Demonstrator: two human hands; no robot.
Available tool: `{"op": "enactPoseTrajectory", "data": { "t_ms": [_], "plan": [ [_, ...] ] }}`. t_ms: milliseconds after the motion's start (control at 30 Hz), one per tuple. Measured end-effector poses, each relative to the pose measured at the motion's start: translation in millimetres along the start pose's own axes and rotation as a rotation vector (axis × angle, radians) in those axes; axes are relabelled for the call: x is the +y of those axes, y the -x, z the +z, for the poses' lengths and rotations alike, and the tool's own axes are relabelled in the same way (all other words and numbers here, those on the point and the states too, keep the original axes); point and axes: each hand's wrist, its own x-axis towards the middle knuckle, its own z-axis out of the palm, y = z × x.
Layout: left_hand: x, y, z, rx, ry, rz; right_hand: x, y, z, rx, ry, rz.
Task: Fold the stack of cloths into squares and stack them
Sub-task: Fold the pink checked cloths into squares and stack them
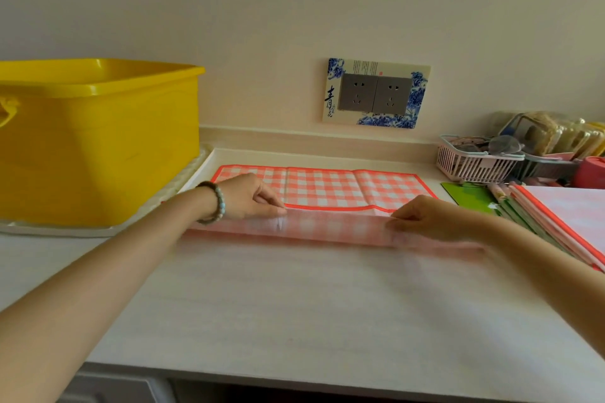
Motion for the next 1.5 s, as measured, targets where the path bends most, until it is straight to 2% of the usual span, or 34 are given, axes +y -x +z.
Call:
{"op": "enactPoseTrajectory", "data": {
  "t_ms": [133, 233, 300, 400, 467, 533, 767, 1100, 1267, 1367, 1500],
  "plan": [
    [24, 12, -26, -0.222, -0.025, -0.006, -16, 17, -32, -0.278, -0.124, 0.034],
    [31, 11, -40, -0.262, 0.026, -0.002, -22, 22, -56, -0.400, -0.262, 0.016],
    [31, 5, -43, -0.166, 0.022, 0.019, -22, 18, -63, -0.340, -0.283, 0.005],
    [36, -3, -35, 0.072, -0.117, 0.149, -17, 0, -62, -0.121, -0.152, 0.007],
    [43, -5, -23, 0.125, -0.146, 0.229, -12, -15, -55, -0.010, -0.027, -0.024],
    [45, -9, -7, 0.077, -0.157, 0.238, -5, -29, -43, 0.053, 0.058, -0.048],
    [27, -32, 46, -0.094, -0.301, 0.037, 27, -67, 9, 0.171, 0.061, 0.008],
    [6, -54, 76, -0.078, -0.495, -0.031, 38, -95, 27, 0.394, 0.066, 0.053],
    [-3, -55, 88, -0.079, -0.519, -0.076, 2, -90, 38, 0.495, 0.021, 0.041],
    [-4, -54, 92, -0.048, -0.529, -0.086, -30, -85, 56, 0.481, -0.064, 0.029],
    [-3, -54, 94, -0.025, -0.521, -0.096, -52, -84, 84, 0.404, 0.016, 0.045]
  ]
}}
